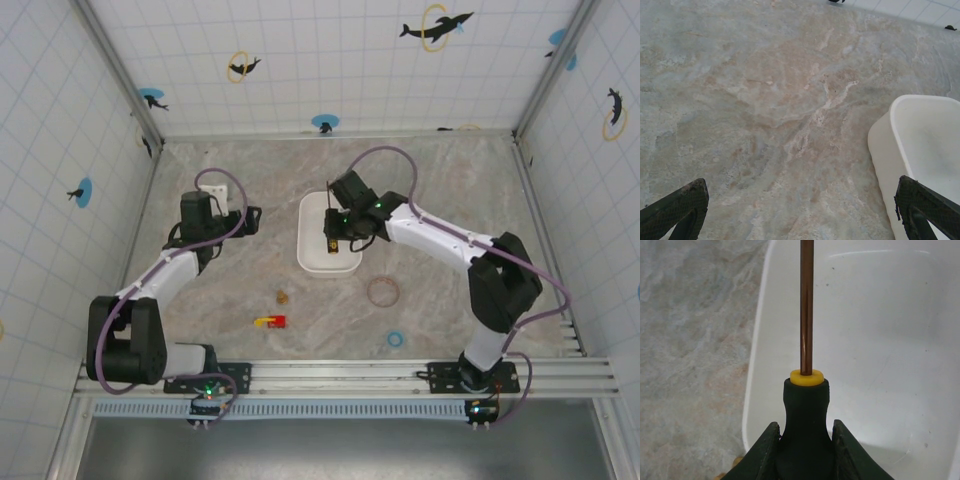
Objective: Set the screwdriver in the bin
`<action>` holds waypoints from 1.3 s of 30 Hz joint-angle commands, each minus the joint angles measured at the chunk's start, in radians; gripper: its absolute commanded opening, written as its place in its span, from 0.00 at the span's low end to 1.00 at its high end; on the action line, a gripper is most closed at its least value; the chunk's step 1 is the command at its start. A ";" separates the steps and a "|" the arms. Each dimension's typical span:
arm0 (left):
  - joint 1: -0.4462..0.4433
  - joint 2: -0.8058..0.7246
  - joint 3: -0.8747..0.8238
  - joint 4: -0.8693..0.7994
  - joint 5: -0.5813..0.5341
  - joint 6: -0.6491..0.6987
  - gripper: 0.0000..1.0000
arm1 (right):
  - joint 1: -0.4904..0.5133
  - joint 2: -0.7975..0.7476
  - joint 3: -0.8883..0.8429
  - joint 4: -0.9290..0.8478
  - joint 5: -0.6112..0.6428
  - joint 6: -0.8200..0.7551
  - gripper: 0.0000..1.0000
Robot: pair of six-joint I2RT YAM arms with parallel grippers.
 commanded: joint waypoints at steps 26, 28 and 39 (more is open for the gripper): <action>-0.005 0.001 0.011 -0.002 0.022 0.041 0.98 | 0.016 0.222 0.122 -0.043 0.057 0.078 0.02; -0.007 0.003 0.010 -0.002 0.023 0.040 0.98 | 0.017 0.229 0.122 -0.043 0.056 0.078 0.03; -0.006 0.004 0.008 -0.001 0.027 0.037 0.98 | 0.016 0.280 0.141 -0.068 0.065 0.073 0.07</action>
